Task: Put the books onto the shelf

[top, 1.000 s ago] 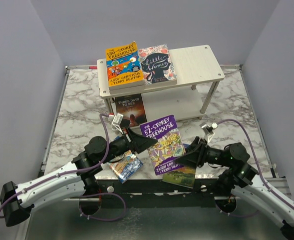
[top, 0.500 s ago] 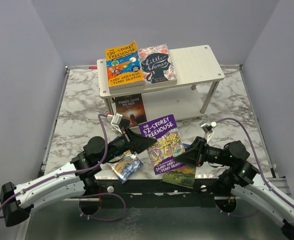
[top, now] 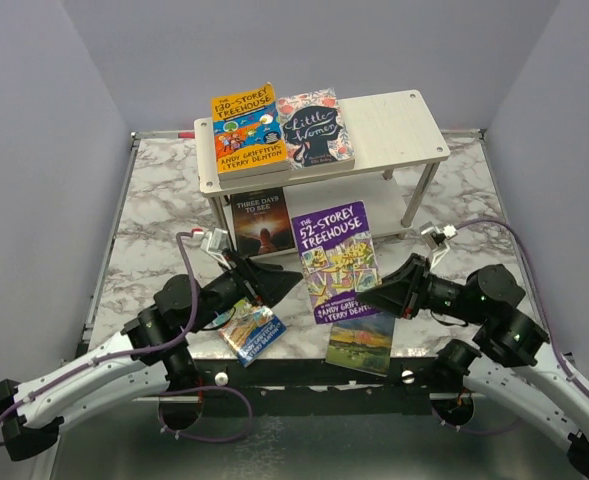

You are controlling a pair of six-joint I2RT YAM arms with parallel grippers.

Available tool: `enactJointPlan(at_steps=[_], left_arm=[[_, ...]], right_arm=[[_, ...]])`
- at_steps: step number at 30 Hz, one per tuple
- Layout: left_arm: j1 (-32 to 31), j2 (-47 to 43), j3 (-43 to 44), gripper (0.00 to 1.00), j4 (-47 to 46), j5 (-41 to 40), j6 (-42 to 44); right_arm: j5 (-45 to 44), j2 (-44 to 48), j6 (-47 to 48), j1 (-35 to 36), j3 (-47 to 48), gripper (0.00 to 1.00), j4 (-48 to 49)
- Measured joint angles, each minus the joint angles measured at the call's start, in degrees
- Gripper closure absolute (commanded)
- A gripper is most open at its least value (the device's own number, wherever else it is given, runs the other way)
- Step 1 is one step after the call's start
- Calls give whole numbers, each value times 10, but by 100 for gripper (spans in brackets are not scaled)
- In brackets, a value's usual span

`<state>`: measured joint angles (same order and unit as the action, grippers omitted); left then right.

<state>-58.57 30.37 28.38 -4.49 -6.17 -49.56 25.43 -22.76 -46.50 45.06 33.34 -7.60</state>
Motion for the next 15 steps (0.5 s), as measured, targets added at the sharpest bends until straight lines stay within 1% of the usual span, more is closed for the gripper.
enactJointPlan(at_steps=[7,15], left_arm=[[0,-59,53,1,113,-59,66],[0,-66,128,1,224,-90,149]], right_arm=[[-58,-82,76,0,123,99,-72],[-138,-207,147,0,316,99,-124]])
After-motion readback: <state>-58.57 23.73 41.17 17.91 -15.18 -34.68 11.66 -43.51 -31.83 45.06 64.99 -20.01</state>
